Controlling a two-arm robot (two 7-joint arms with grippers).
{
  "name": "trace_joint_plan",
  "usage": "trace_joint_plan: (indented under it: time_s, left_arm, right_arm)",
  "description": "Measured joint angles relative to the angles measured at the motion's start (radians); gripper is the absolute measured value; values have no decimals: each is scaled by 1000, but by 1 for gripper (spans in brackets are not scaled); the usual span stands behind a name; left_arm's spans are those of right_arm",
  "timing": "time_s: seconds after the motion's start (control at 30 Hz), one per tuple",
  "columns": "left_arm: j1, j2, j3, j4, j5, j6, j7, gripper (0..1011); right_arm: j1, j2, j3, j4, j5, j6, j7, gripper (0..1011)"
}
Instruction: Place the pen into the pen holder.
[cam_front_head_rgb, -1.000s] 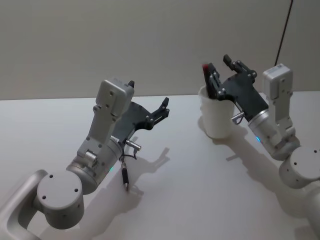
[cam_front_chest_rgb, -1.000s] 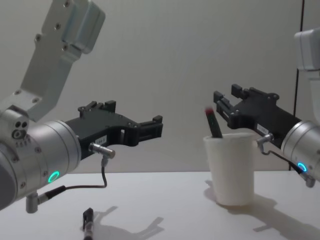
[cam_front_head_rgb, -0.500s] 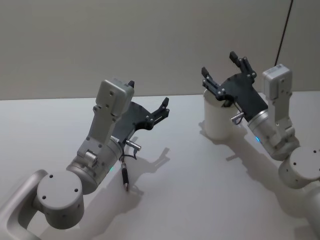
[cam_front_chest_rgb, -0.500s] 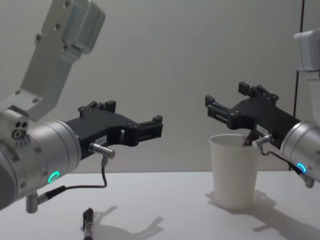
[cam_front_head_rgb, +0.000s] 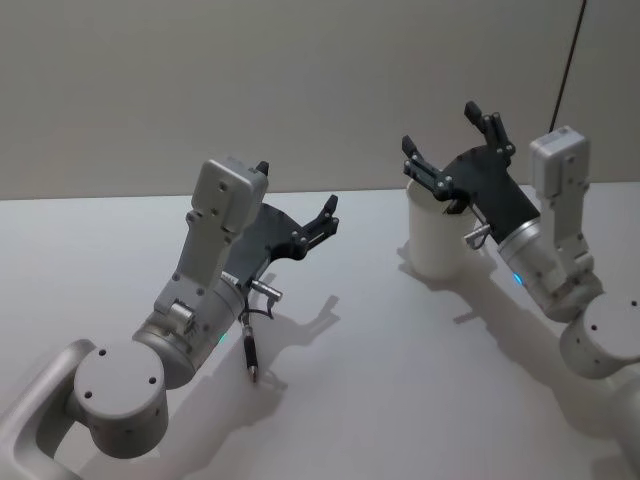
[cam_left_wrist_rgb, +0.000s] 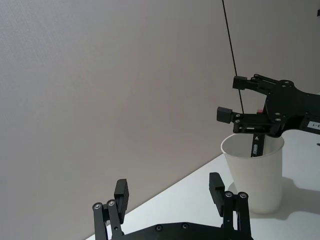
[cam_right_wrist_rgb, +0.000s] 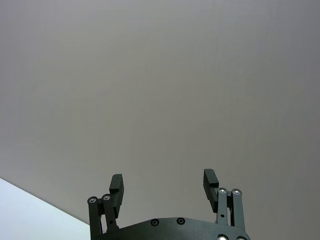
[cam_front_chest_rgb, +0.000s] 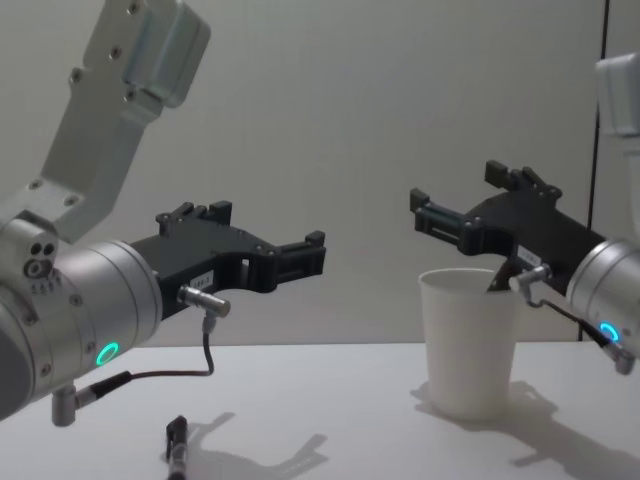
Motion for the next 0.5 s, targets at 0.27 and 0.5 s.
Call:
trace_joint_plan:
  time_s: [0.27,0.5]
  left_arm:
    - [0,0,0,0,0,0,0,1001]
    - [0,0,0,0,0,0,0,1001]
  right_arm:
    - [-57,22,10,-106,52,53,10,1002]
    - [-121,48,23,-214,103,110,-3,1002]
